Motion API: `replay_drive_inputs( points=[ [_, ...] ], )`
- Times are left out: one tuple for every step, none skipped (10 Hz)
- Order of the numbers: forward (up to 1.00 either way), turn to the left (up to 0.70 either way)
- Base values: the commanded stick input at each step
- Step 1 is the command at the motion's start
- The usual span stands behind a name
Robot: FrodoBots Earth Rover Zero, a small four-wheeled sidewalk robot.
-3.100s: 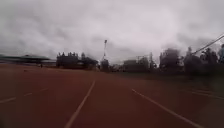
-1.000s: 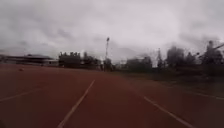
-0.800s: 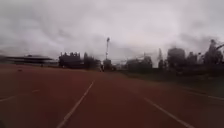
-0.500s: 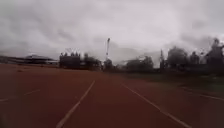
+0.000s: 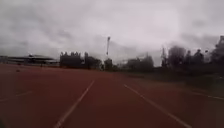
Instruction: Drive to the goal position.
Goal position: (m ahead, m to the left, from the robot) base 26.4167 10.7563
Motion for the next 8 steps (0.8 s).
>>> replay_drive_inputs(
  points=[
    [0.7, 0.0],
    [0.7, 0.0],
    [0.7, 0.0],
    [0.7, 0.0],
    [0.7, 0.0],
    [0.7, 0.0],
    [0.7, 0.0],
    [0.7, 0.0]
  ],
)
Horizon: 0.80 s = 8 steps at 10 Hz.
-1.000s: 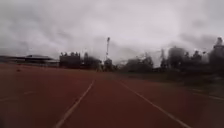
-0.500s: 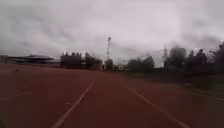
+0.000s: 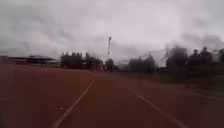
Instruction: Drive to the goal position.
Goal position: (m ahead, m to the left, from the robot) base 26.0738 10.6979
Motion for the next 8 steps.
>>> replay_drive_inputs(
  points=[
    [0.7, 0.0],
    [0.7, 0.0],
    [0.7, 0.0],
    [0.7, 0.0],
    [0.7, 0.0],
    [0.7, 0.0],
    [0.7, 0.0],
    [0.7, 0.0]
  ],
)
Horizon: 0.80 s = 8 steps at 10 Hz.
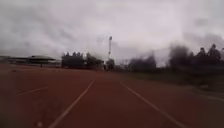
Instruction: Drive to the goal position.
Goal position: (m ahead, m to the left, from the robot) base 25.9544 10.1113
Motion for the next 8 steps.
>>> replay_drive_inputs(
  points=[
    [0.7, 0.0],
    [0.7, 0.0],
    [0.7, 0.0],
    [0.7, 0.0],
    [0.7, 0.0],
    [0.7, 0.0],
    [0.7, 0.0],
    [0.7, 0.0]
  ],
)
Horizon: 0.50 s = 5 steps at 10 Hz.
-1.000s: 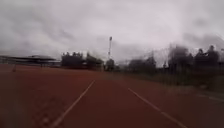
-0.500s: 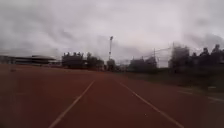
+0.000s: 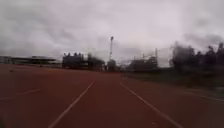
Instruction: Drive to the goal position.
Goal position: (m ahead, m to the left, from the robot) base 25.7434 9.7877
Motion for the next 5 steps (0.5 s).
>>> replay_drive_inputs(
  points=[
    [0.7, 0.0],
    [0.7, 0.0],
    [0.7, 0.0],
    [0.7, 0.0],
    [0.7, 0.0]
  ],
)
